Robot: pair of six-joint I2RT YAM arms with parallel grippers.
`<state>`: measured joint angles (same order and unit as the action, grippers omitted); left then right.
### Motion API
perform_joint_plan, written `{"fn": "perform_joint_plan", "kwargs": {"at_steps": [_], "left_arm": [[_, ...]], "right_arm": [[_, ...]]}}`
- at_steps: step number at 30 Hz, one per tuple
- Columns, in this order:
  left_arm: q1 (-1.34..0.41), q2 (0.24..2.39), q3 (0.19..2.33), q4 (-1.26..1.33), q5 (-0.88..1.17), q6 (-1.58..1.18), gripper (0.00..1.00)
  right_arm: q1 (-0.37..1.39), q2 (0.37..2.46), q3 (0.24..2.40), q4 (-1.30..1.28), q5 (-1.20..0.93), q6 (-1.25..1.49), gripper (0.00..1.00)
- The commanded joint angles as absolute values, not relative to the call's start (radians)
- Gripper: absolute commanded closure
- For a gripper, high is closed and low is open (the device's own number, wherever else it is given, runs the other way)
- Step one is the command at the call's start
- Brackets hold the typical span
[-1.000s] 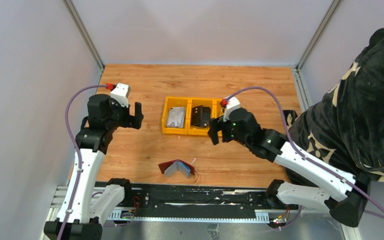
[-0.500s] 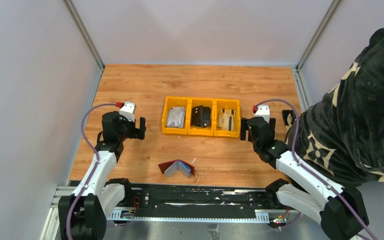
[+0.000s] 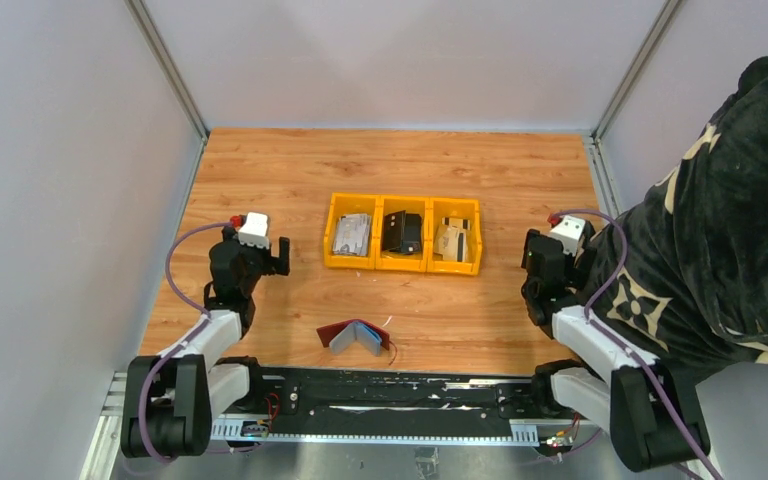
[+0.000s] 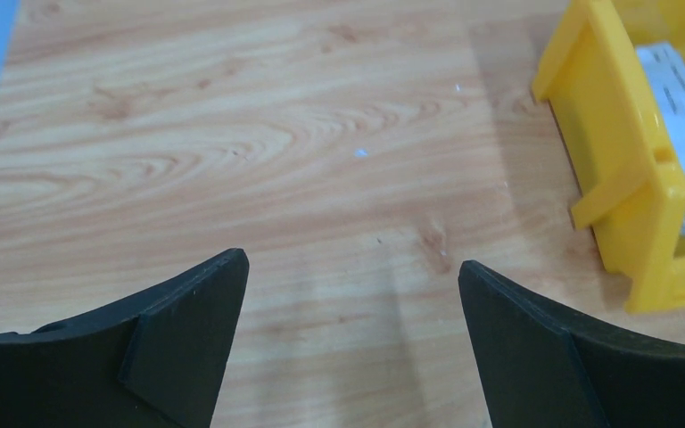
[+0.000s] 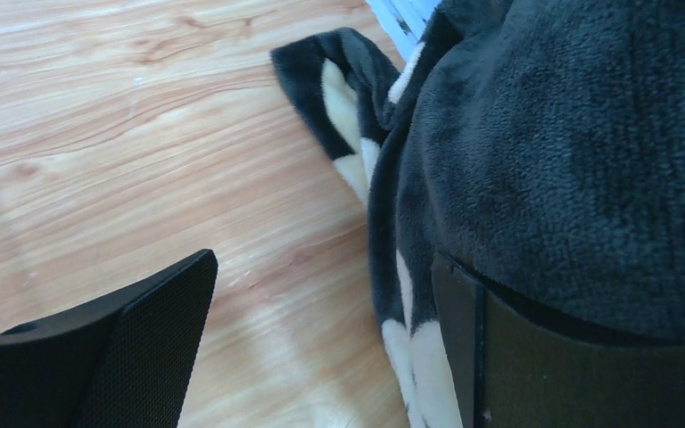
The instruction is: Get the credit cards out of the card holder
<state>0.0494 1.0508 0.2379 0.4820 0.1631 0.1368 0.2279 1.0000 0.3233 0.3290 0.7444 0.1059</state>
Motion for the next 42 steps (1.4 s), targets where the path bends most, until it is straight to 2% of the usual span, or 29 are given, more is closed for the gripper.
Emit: {"fn": "perform_joint_plan", "kwargs": {"at_steps": [1, 7, 13, 17, 18, 20, 21, 23, 24, 27, 42], "left_arm": [[0.054, 1.107, 0.2, 0.769, 0.094, 0.112, 0.0], [0.055, 1.219, 0.243, 0.839, 0.088, 0.026, 0.0], [0.041, 1.381, 0.135, 1.21, 0.094, 0.019, 0.0], [0.036, 1.375, 0.169, 1.131, 0.07, 0.013, 0.0], [0.033, 1.376, 0.178, 1.114, 0.055, 0.014, 0.0], [0.021, 1.374, 0.186, 1.095, 0.031, 0.02, 0.0], [0.017, 1.374, 0.189, 1.092, 0.024, 0.021, 0.0], [0.011, 1.374, 0.196, 1.075, 0.005, 0.027, 0.0], [0.011, 1.373, 0.198, 1.071, 0.003, 0.027, 0.0], [0.012, 1.372, 0.198, 1.072, 0.003, 0.027, 0.0], [0.011, 1.372, 0.196, 1.075, 0.003, 0.029, 0.0]], "right_arm": [[0.147, 1.096, 0.306, 0.515, 0.727, 0.079, 0.07], [0.114, 1.213, 0.285, 0.719, 0.608, 0.03, 0.07], [0.085, 1.335, 0.273, 0.883, 0.523, 0.01, 0.07], [0.086, 1.334, 0.249, 0.909, 0.38, -0.055, 0.07], [0.087, 1.351, 0.217, 0.976, 0.343, -0.062, 0.06], [0.087, 1.44, 0.12, 1.302, 0.354, -0.095, 0.06], [0.091, 1.462, 0.116, 1.333, 0.363, -0.101, 0.06], [0.087, 1.399, 0.223, 0.997, 0.369, -0.058, 0.06], [0.085, 1.389, 0.251, 0.937, 0.371, -0.047, 0.06], [0.085, 1.444, 0.199, 1.133, 0.369, -0.089, 0.05], [0.086, 1.425, 0.206, 1.098, 0.367, -0.081, 0.05]]}}
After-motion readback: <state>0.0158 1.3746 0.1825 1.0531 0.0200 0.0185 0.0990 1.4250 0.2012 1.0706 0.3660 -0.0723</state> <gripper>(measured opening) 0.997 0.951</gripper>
